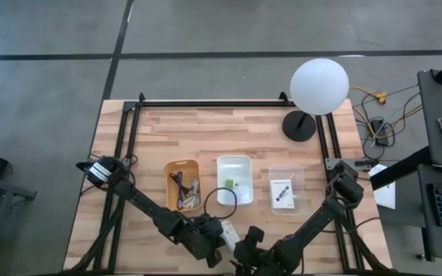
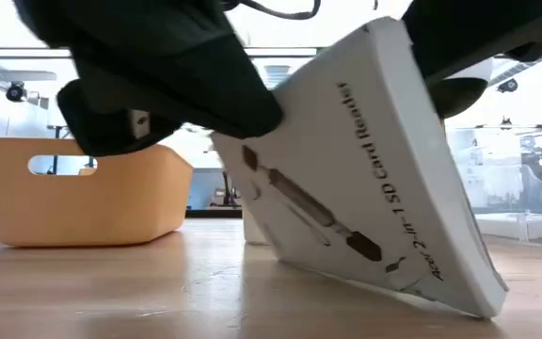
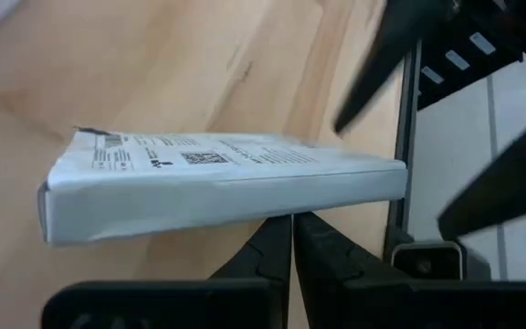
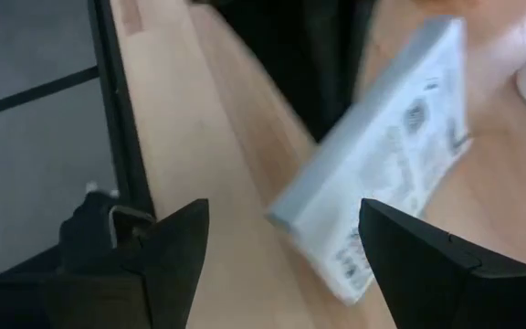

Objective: Pick and place items into bin
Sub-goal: Put the white card reader box into the transparent bin

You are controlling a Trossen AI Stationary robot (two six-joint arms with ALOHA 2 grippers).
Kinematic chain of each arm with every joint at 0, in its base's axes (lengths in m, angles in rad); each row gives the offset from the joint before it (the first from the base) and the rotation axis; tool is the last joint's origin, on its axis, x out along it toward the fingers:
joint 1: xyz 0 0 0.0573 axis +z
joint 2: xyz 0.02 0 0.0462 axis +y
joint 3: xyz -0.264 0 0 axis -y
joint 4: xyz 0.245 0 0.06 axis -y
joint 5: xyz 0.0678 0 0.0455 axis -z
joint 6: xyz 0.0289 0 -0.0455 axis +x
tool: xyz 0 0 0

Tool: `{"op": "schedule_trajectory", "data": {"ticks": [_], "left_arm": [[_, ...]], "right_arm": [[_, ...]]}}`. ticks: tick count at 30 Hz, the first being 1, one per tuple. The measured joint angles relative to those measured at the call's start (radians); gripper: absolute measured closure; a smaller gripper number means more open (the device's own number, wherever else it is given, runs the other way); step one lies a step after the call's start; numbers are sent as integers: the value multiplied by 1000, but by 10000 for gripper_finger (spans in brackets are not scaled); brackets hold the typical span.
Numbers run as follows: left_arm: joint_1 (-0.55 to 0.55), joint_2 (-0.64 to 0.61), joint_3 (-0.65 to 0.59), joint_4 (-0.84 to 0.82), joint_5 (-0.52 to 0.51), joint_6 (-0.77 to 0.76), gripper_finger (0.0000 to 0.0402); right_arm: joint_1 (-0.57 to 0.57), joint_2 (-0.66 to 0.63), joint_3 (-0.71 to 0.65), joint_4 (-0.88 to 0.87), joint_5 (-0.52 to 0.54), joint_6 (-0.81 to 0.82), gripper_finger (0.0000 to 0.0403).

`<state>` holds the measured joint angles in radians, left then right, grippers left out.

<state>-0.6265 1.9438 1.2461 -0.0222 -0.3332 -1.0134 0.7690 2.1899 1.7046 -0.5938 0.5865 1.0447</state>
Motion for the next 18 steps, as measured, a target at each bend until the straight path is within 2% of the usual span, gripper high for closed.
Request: {"op": "schedule_trajectory", "data": {"ticks": [11, 18], "left_arm": [[43, 0, 1, 18, 10, 55, 402], [58, 0, -5, 67, 15, 94, 402]], "right_arm": [[-3, 0, -19, -2, 4, 11, 138], [-33, 5, -37, -111, 48, 183, 138]]}}
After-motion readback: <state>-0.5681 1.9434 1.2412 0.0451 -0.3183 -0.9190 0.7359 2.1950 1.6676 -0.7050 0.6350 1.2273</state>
